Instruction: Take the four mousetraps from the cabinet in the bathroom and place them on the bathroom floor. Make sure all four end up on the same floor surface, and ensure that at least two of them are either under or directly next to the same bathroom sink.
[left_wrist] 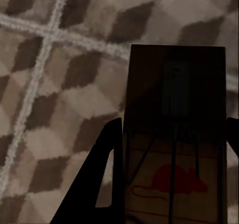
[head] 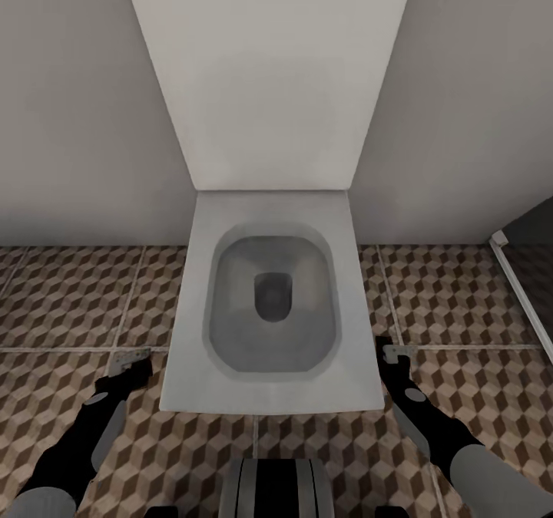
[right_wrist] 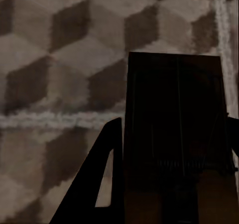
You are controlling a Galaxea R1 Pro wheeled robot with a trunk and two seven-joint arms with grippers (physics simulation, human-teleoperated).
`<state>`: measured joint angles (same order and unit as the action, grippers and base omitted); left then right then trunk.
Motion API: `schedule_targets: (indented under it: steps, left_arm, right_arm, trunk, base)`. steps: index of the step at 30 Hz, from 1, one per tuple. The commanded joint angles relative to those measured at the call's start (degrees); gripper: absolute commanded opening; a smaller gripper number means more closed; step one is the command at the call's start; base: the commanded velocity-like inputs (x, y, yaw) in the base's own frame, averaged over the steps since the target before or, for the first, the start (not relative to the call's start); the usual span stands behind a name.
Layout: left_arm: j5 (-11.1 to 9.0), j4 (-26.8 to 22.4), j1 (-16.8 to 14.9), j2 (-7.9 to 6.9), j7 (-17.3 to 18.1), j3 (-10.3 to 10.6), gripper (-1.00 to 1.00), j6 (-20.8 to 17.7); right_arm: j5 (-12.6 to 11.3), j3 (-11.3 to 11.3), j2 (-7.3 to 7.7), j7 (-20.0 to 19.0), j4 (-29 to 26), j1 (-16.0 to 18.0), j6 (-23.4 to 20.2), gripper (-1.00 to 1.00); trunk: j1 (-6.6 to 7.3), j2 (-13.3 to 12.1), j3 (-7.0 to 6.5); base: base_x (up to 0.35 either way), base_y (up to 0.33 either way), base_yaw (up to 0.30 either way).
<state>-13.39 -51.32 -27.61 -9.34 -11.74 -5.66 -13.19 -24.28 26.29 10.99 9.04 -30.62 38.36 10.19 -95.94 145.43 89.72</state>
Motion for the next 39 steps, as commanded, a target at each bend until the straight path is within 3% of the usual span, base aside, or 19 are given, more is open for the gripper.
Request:
schedule_targets:
  steps: [1,7,12,17,27,39]
  left_arm:
    - [-0.5,-0.1,-0.5,-0.07,-0.5,0.1,-1.00,-0.3]
    - [-0.5,0.3,-1.3,0.15,-0.4,0.0,-1.00,0.0]
    - [-0.4,0.4,-1.4,-0.15,1.2,-0.1,-1.00,0.0]
    - [-0.3,0.4,-1.4,-0.23,1.8,-0.2,-1.00,0.0]
    - [-0.3,0.4,-1.4,-0.56,1.9,-0.3,-1.00,0.2]
    - [-0.4,0.0,-1.4,-0.42,1.8,-0.4,-1.00,2.5]
  right_arm:
    - [-0.7,0.4,0.22,0.4,0.0,0.3,0.3,-1.00]
    - [-0.6,-4.4,0.99,1.6,0.0,1.7,0.2,-1.00]
    - [-0.7,-5.7,2.47,1.5,0.1,1.8,0.2,-1.00]
    - [-0.8,-5.8,3.68,1.1,0.3,1.8,0.1,-1.00]
    - [-0.6,-5.6,3.86,1.0,0.6,1.8,0.1,-1.00]
    - [-0.3,-5.5,3.86,1.1,0.6,1.8,0.2,-1.00]
  trunk:
    - [0.01,0.0,0.04]
    - [0.01,0.0,0.04]
    - [0.01,0.0,0.04]
    - [-0.09,0.1,0.92]
    - [-0.35,0.2,3.14]
    - [-0.35,0.2,3.14]
  base:
    - [0.000,0.000,0.000]
    - [0.000,0.000,0.000]
    - [0.000,0.000,0.000]
    - [0.000,0.000,0.000]
    - [0.000,0.000,0.000]
    - [0.000,0.000,0.000]
